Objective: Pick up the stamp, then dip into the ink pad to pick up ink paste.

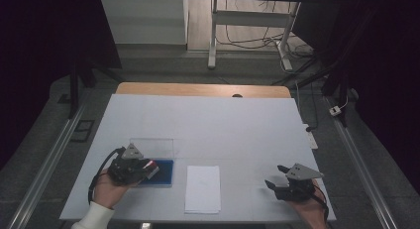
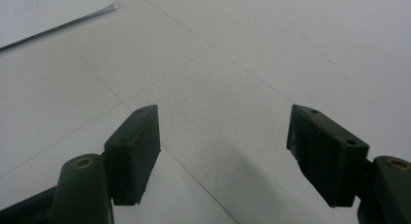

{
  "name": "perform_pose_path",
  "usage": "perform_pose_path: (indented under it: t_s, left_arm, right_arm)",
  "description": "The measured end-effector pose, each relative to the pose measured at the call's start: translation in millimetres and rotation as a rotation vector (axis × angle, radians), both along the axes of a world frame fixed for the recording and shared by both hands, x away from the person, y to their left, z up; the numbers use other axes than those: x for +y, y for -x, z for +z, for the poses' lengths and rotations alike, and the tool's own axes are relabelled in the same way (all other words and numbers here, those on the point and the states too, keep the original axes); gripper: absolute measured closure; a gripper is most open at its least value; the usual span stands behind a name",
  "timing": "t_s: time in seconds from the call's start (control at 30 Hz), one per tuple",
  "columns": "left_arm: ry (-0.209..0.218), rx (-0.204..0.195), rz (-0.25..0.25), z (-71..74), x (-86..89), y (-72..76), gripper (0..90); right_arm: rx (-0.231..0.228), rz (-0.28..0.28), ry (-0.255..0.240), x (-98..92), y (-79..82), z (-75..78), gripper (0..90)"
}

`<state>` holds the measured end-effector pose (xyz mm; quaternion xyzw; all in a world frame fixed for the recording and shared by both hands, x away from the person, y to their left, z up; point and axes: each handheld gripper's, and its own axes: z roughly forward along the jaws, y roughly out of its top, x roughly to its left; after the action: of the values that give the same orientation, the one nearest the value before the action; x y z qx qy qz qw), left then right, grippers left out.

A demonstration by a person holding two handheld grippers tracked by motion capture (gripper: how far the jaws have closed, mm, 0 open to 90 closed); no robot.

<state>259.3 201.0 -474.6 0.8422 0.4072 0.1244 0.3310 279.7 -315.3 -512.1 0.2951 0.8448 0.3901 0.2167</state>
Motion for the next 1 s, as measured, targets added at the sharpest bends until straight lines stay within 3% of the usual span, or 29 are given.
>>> perform_pose_path:
  t_s: [0.33,0.53,0.73,1.0]
  left_arm:
    - [0.059,-0.082,-0.052,25.0,11.3,8.3,69.9]
    - [0.073,-0.114,-0.098,37.6,13.7,15.7,69.9]
    - [0.071,-0.126,-0.119,43.9,14.4,18.6,69.9]
    - [0.037,-0.088,-0.13,31.7,6.2,10.2,69.9]
  right_arm:
    - [-0.007,-0.003,0.005,-3.3,2.5,-0.7,27.5]
    - [-0.012,0.011,0.0,-0.8,2.9,-1.2,27.6]
    - [-0.008,0.011,0.003,0.2,2.9,-1.7,27.7]
    - [-0.008,0.013,0.008,0.0,2.8,-2.1,27.8]
